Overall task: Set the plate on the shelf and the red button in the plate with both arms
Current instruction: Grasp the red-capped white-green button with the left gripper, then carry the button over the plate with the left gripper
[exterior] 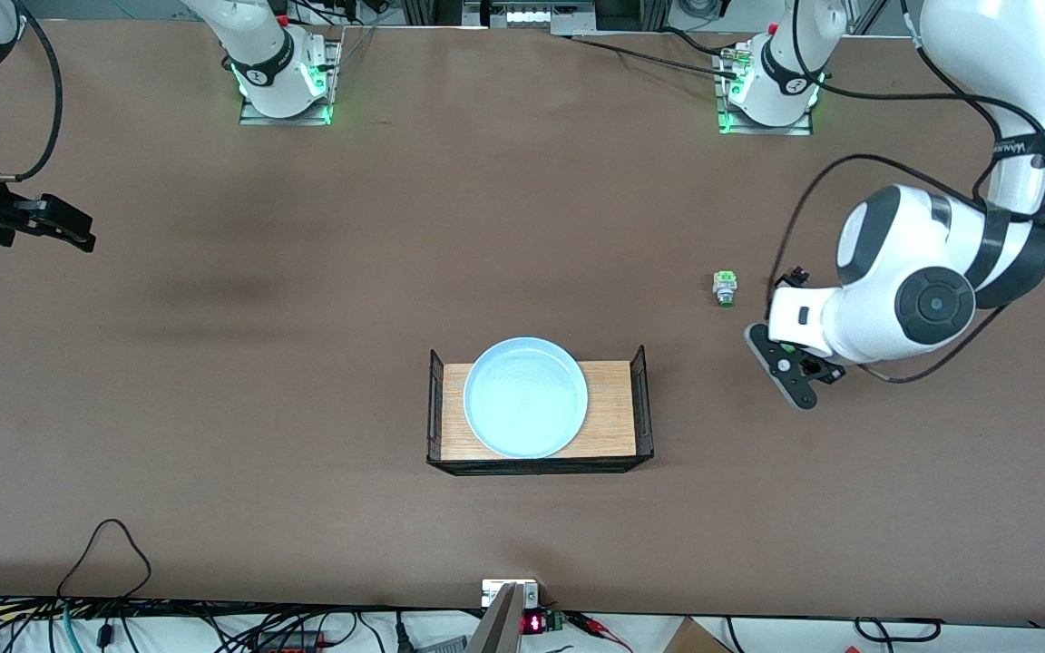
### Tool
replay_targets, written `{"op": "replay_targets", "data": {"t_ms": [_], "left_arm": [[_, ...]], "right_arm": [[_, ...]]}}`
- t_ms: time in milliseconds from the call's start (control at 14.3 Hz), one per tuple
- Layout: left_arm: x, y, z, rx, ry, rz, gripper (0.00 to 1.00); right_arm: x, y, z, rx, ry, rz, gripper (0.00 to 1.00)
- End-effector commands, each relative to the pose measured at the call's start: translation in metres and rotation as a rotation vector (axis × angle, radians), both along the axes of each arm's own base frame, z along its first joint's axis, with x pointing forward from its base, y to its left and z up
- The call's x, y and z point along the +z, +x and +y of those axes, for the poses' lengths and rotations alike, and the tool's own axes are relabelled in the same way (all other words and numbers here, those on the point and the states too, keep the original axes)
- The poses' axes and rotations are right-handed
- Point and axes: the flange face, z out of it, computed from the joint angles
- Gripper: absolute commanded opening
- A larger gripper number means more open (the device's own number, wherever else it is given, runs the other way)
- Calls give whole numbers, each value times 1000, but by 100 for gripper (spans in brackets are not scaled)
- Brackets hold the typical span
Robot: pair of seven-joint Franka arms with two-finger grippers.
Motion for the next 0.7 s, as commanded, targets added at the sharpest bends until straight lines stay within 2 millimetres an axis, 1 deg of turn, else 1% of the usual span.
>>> {"op": "replay_targets", "data": {"t_ms": [0,70,140,210,280,421,491,631], "left_arm": [[38,-3,-49,166,-38,4,25],[49,-8,-73,227,-37,-3,25],[57,-15,-105,273,-37,-14,25],[67,-17,-131,310,-43,-32,25],[73,-18,-157,358,-53,-42,25],[71,-15,-194,408,-79,-45,27],[68,-13,-215,401,-92,-57,27],[60,5,-226,429,-113,-129,27]], "right_arm": [[7,-4,2,6,15,4,100],[8,-5,2,11,16,3,100],[8,-5,2,21,17,3,100],[8,-5,2,24,16,10,100],[7,-7,2,20,13,23,100],[6,-8,2,20,14,29,100],[7,-7,2,20,14,26,100],[6,-7,2,17,14,28,100]]}}
